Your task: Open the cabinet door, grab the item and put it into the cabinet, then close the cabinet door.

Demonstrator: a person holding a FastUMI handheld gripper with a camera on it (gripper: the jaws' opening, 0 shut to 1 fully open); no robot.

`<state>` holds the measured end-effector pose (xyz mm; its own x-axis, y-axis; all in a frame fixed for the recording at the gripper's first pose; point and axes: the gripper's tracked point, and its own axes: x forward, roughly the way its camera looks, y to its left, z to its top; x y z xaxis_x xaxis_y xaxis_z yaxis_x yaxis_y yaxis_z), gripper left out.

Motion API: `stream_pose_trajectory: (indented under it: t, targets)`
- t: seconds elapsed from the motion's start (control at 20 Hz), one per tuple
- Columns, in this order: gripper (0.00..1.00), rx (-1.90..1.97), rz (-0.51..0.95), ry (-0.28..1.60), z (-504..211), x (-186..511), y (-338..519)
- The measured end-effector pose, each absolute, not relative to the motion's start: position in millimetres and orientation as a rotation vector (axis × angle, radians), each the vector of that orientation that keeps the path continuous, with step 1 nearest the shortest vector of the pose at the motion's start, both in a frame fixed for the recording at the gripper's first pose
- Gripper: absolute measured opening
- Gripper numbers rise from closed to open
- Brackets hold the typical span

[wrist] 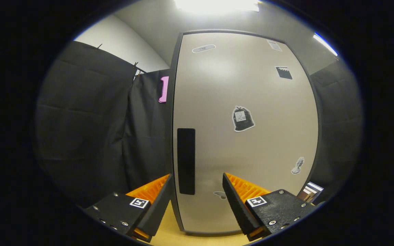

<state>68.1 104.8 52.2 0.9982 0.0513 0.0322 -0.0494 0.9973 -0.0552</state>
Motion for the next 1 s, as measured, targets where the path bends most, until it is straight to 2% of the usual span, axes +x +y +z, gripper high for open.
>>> stream_pose_trajectory:
  t: [0.05, 0.15, 0.25, 0.3, 0.4, 0.8, 1.0]
  targets:
    - [0.88, -0.053, 0.060, -0.023, 51.6, 75.9, 111.6]
    - [0.81, -0.066, 0.080, -0.006, 47.4, 88.6, 123.1]
    - [0.65, -0.106, 0.045, 0.011, 43.2, 96.5, 118.5]
    - [0.45, -0.106, 0.041, 0.022, 41.4, 97.7, 117.3]
    - [0.38, -0.074, 0.021, 0.033, 40.1, 100.2, 117.8]
    - [0.26, -0.090, 0.085, 0.106, 38.4, 96.7, 117.6]
    - [0.26, -0.086, 0.136, 0.125, 40.7, 85.6, 118.8]
